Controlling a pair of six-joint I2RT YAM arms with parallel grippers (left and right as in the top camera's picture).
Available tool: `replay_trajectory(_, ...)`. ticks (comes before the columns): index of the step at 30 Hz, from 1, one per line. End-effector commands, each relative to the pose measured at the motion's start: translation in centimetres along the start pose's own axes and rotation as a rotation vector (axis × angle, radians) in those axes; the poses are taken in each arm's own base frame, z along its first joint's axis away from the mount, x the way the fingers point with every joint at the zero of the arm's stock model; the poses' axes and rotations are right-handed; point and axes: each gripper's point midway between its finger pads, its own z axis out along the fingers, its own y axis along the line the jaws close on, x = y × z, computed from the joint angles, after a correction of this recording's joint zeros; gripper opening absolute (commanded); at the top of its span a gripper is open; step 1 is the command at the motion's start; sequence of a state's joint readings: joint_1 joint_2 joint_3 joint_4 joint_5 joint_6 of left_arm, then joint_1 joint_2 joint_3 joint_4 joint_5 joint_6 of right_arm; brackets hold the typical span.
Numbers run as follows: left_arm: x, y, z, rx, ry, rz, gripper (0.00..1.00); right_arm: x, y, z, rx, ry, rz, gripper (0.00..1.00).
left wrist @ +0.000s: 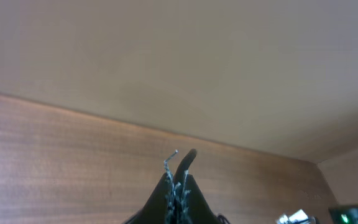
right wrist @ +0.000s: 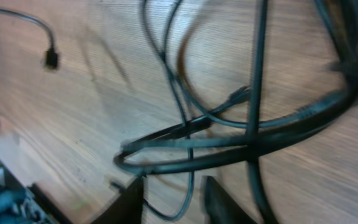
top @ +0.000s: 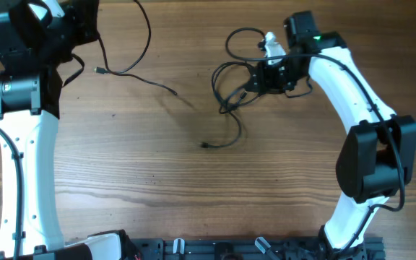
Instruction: Untangle cables
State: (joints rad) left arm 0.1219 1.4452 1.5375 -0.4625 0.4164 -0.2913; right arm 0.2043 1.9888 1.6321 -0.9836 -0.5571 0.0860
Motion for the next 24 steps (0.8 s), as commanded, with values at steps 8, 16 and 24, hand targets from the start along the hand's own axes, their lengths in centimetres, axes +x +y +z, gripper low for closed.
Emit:
replay_trajectory(8, 4.6, -6.5, 0.2, 0.114, 0.157, 0.019, 0.04, -4.5, 8.7, -11.2, -0.132, -0.279, -0.177, 0.67)
replay_trajectory(16, 7.3, -10.9, 0.1, 0.239, 0.239, 0.060, 0.04, -4.6, 14.1, -14.1, -0.343, -0.388, -0.538, 0.68)
replay_trajectory(24, 9.5, -16.3, -2.8, 0.588, 0.362, 0.090, 0.04, -2.3, 18.0, -14.8, -0.492, -0.467, -1.022, 0.74)
